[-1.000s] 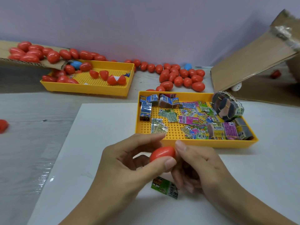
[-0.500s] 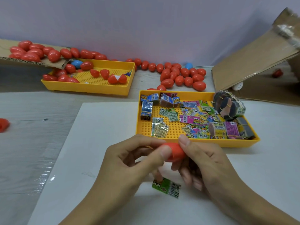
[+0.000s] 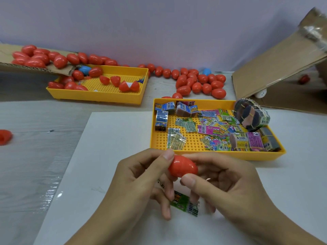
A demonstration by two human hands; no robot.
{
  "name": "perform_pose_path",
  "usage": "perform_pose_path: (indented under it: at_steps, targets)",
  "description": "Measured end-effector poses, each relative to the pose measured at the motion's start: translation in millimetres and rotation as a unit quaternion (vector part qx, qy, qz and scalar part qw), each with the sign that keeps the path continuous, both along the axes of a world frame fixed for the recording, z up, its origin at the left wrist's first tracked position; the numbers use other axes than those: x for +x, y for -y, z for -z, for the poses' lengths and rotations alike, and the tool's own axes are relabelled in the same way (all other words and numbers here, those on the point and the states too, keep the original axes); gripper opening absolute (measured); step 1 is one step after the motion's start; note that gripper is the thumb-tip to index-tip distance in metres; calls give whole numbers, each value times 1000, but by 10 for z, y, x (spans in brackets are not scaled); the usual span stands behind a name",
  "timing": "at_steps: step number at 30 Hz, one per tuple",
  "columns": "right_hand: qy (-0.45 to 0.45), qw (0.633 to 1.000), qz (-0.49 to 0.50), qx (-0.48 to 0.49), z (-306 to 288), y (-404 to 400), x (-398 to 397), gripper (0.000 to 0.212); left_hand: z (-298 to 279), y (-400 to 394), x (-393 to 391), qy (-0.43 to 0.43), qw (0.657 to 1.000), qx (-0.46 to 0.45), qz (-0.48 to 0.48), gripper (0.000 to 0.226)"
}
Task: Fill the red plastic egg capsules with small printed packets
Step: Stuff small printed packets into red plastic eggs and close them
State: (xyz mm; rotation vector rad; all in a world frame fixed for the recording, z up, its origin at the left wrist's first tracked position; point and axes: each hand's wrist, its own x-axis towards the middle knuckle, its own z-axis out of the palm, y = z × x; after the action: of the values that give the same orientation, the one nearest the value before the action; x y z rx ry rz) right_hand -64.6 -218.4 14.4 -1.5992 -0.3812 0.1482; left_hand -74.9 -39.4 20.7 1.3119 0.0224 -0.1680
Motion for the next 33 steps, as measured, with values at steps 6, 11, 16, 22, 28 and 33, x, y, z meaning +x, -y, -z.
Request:
perform_pose_path:
  at_steps: [6,11,16,22,28,33]
  targets:
    - [124,991,30,-38,24,13,23,39,33,-2,-16,16,1000,9,4,39]
    - [164,985,43,-31,52,23,42,39,54,-29,-25,54,998,22,3,31]
    - [126,991,48,-8,17,33,29,39,51,-64,-20,106,993,48,-4,34]
    - [114,993,38,-19,-10,45,29,32,50,-86,-8,138,988,63,1,37]
    - [160,968,61,-185,20,134,92,16,-68,-209,67,135,987,1,-85,56]
    - [230,885,-6,-406,88,48,66,40,-97,-243,101,146,983,-27,-110,51]
